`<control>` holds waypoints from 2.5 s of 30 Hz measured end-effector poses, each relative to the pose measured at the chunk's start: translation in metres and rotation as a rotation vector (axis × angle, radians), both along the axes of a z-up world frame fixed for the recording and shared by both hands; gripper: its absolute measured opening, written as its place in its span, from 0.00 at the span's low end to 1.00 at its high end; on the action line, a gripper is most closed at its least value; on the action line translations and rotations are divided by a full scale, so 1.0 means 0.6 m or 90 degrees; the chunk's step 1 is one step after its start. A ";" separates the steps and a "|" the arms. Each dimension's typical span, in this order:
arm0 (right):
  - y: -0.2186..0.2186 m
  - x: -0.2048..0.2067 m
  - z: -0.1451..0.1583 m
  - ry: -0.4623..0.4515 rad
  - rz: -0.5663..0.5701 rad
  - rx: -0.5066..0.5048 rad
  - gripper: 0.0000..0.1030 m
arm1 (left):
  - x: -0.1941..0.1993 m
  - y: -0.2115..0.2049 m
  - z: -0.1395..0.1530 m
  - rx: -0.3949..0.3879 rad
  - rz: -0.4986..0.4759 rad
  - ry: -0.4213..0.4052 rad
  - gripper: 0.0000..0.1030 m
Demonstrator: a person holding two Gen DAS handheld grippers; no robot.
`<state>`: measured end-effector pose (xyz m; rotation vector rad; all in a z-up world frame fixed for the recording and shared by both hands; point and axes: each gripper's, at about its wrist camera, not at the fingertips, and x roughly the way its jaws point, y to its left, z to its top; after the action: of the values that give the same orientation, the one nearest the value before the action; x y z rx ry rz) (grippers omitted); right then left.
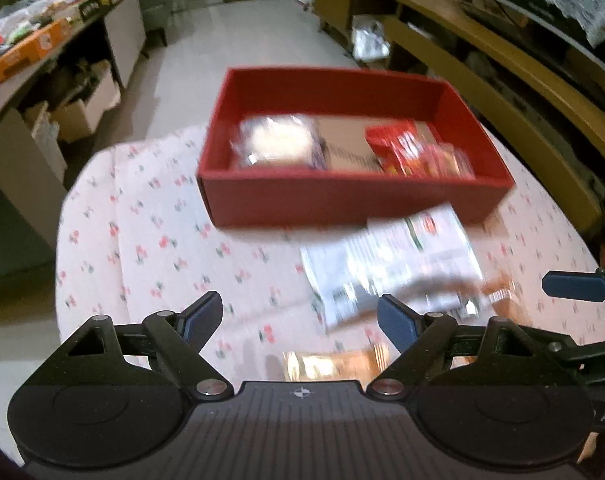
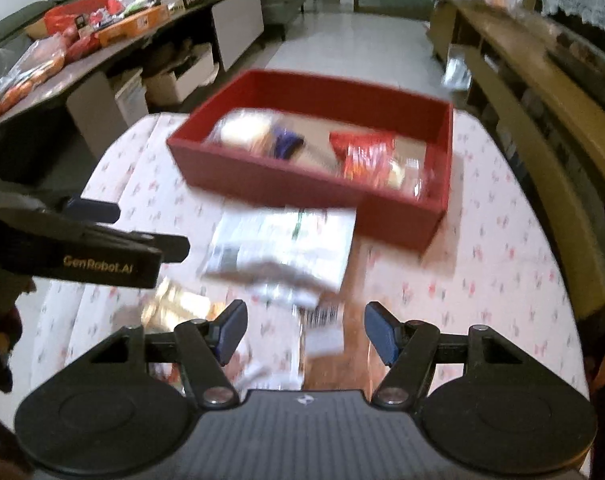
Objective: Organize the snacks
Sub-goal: 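Move both tools back over the remaining snacks on the table, then grasp the white duck-neck pouch with the left tool while the right tool grasps the Kaprons wafer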
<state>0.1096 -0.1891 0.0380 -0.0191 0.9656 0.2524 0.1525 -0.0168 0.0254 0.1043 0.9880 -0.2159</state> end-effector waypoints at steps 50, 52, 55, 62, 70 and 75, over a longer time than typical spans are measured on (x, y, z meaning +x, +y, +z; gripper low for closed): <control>0.034 -0.040 -0.115 0.150 0.056 0.017 0.94 | -0.104 0.006 -0.090 0.038 -0.057 0.123 0.77; 0.031 -0.041 -0.112 0.145 0.054 0.026 0.93 | -0.103 0.005 -0.088 0.032 -0.051 0.126 0.78; 0.039 -0.053 -0.110 0.122 0.062 -0.021 0.73 | -0.110 -0.002 -0.090 0.048 -0.067 0.120 0.77; 0.042 -0.069 -0.097 0.103 0.079 -0.041 0.72 | -0.122 -0.009 -0.085 0.039 -0.087 0.112 0.63; 0.035 -0.072 -0.067 0.067 0.066 -0.030 0.72 | -0.123 -0.010 -0.068 0.023 -0.087 0.091 0.62; 0.028 -0.066 -0.058 0.055 0.052 -0.030 0.72 | -0.127 -0.020 -0.053 0.032 -0.089 0.060 0.61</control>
<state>0.0698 -0.1722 0.0033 -0.0911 1.0583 0.3071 0.0766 -0.0291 -0.0062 0.2108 1.0815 -0.3268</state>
